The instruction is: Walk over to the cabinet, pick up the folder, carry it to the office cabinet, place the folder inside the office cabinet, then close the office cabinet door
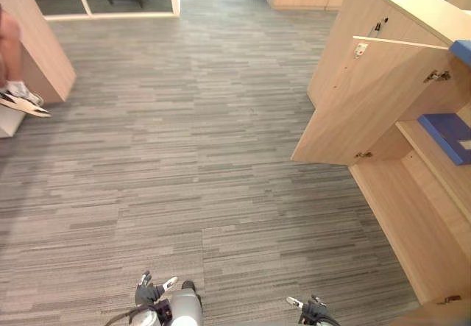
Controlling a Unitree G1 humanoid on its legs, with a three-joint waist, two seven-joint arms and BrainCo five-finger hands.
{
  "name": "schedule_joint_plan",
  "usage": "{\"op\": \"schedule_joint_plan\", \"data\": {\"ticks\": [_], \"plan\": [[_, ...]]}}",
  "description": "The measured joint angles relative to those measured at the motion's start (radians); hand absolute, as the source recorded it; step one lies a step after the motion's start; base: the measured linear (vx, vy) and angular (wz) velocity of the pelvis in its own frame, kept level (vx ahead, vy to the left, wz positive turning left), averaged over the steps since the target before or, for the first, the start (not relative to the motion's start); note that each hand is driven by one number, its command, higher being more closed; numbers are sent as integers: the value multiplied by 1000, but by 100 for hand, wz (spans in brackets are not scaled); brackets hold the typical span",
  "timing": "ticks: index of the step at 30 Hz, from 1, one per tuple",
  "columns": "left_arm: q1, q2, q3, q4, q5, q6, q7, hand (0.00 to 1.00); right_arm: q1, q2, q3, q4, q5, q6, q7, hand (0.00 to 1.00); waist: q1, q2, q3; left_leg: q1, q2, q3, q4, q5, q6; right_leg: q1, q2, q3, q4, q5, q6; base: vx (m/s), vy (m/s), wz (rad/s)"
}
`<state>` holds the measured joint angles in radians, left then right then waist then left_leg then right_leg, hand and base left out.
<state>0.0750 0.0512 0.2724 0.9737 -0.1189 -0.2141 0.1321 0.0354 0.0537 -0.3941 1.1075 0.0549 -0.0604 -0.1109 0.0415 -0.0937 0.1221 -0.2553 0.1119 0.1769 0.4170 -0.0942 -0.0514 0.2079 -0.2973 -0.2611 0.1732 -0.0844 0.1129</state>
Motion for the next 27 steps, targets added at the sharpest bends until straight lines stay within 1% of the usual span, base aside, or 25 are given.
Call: {"op": "schedule_joint_plan", "data": {"ticks": [1, 2, 3, 4, 5, 6, 7, 8, 9, 10, 11, 12, 13, 14, 15, 16, 18, 20, 21, 22, 23, 24, 25, 26, 27], "plan": [[4, 5, -4, 14, -2, 1, -1, 0, -2, -2, -10, -1, -2, -2, 1, 0, 5, -1, -8, 50, -29, 38, -22, -24, 23, -38, -42, 42, 80, 42, 5, 402, 422, -71], [13, 9, -25, 18, -1, 2, -4, 0, -2, -10, -10, -4, -3, -2, 4, 0, -2, -2, -8, 123, -63, 60, -79, -31, 37, -94, -99, 58, 225, 90, -21, 390, 409, -65], [17, 11, -36, 18, 0, 1, -5, 0, 3, -13, -13, -4, -3, -2, 7, 0, -7, -1, -7, 160, -82, 72, -107, -33, 45, -127, -130, 59, 305, 122, -55, 410, 449, -31], [19, 17, -62, 23, 0, 0, -7, 0, 16, -17, -17, -3, -3, -2, 10, 0, -25, 8, -7, 221, -116, 89, -148, -42, 72, -197, -194, 42, 488, 152, -143, 307, 335, -6], [18, 25, -72, 41, 1, -1, -10, 0, 18, -24, -15, -33, -12, -15, 7, 0, -42, 7, -8, 273, -143, 92, -180, -49, 83, -259, -245, -1, 670, 123, -194, 340, 350, 3], [18, 27, -72, 52, 3, 1, -12, 0, 7, -33, -12, -34, -15, -13, 7, 0, -50, 10, -6, 301, -150, 90, -197, -51, 87, -275, -259, -37, 730, 112, -203, 247, 205, 2], [20, 30, -72, 67, 10, 3, -18, 0, -13, -44, -3, -28, -16, -2, 6, 0, -50, 17, -5, 350, -153, 92, -227, -51, 88, -300, -259, -113, 796, 68, -179, 230, 171, -3], [24, 31, -74, 77, 10, 4, -21, 0, -30, -44, 4, -21, -16, -1, 7, 0, -48, 22, -1, 379, -149, 94, -243, -51, 88, -311, -246, -173, 798, 22, -155, 243, 97, -8], [30, 28, -73, 77, 7, 5, -24, 0, -55, -34, 4, -4, -13, 0, 9, 0, -47, 30, 4, 410, -139, 99, -260, -51, 88, -333, -202, -245, 746, -41, -137, 187, 22, -2], [29, 27, -72, 77, 7, 5, -25, 0, -63, -31, 3, -2, -12, 0, 11, 0, -47, 35, 8, 420, -135, 98, -264, -51, 88, -335, -183, -278, 708, -61, -132, 179, -18, 1], [30, 23, -69, 78, 3, 7, -27, 0, -65, -29, 2, -3, -7, 0, 15, 0, -45, 44, 15, 435, -126, 98, -271, -52, 87, -339, -150, -317, 629, -71, -123, 140, -98, 0], [31, 24, -64, 76, -3, 8, -28, 0, -66, -33, -4, -3, 3, -1, 16, 0, -42, 43, 23, 454, -127, 101, -278, -56, 80, -352, -93, -350, 481, -45, -128, 122, -106, -16], [32, 21, -49, 79, -5, 8, -29, 0, -61, -41, -17, 3, 4, -1, 16, 0, -38, 44, 26, 473, -133, 101, -301, -63, 68, -334, -62, -374, 406, -55, -142, 134, -96, -40], [31, 11, -40, 79, -4, 9, -30, 0, -64, -52, -23, 11, 4, -1, 16, 0, -31, 57, 24, 486, -127, 102, -326, -63, 65, -325, -30, -367, 361, -59, -135, 115, -62, -78], [24, -10, -29, 86, 8, 12, -36, 0, -76, -63, -36, 21, 4, -3, 19, 0, -31, 85, 33, 487, -109, 122, -353, -60, 59, -328, 4, -367, 306, -60, -133, 126, -76, -92], [12, -19, -21, 91, 16, 15, -44, 0, -82, -72, -54, 32, 4, 1, 18, 0, -40, 100, 53, 491, -105, 147, -366, -54, 51, -332, 17, -367, 291, -61, -133, 83, -69, -75], [0, -28, -20, 97, 35, 20, -52, 0, -71, -77, -94, 33, 8, 11, 17, 0, -56, 96, 70, 502, -96, 152, -381, -52, 43, -332, 39, -367, 270, -67, -135, 44, -67, -33], [-2, -39, -12, 94, 54, 24, -68, 0, -42, -81, -98, 25, 6, 22, 11, 0, -53, 96, 61, 513, -72, 168, -382, -71, 21, -321, 72, -368, 250, -84, -126, 46, -51, -24], [-2, -39, -5, 94, 55, 26, -72, 0, -35, -79, -104, 22, 6, 22, 11, 0, -52, 95, 58, 516, -66, 170, -381, -82, 25, -319, 78, -369, 250, -90, -128, 61, -48, -13], [-1, -41, 6, 94, 55, 31, -74, 0, -22, -76, -134, 19, 7, 24, 9, 0, -53, 102, 52, 516, -50, 168, -370, -113, 17, -310, 93, -376, 247, -103, -132, 103, -79, -1], [3, -46, 8, 94, 54, 33, -75, 0, -5, -73, -142, 7, 8, 29, 8, 0, -58, 106, 45, 513, -25, 158, -335, -149, 12, -284, 116, -390, 227, -115, -135, 128, -101, 5], [7, -49, 8, 93, 54, 34, -76, 0, 4, -72, -153, 2, 7, 31, 8, 0, -59, 115, 39, 505, -9, 155, -311, -167, 7, -273, 132, -397, 212, -118, -132, 256, -149, 12], [12, -54, 9, 93, 53, 37, -78, 0, 21, -70, -167, -15, 11, 32, 4, 0, -60, 127, 22, 475, 30, 155, -222, -189, -21, -251, 169, -415, 174, -121, -130, 276, -136, 11], [13, -45, 11, 83, 52, 43, -84, 0, 30, -71, -165, -12, 15, 33, 1, 0, -63, 128, 19, 395, 76, 140, -25, -217, -39, -230, 192, -415, 150, -122, -126, 363, -177, -1], [13, -48, 26, 61, 42, 47, -83, 0, 32, -71, -163, -12, 18, 37, -1, 0, -58, 127, 18, 330, 111, 125, 158, -211, -41, -202, 209, -406, 122, -110, -134, 270, -124, -16]]}}
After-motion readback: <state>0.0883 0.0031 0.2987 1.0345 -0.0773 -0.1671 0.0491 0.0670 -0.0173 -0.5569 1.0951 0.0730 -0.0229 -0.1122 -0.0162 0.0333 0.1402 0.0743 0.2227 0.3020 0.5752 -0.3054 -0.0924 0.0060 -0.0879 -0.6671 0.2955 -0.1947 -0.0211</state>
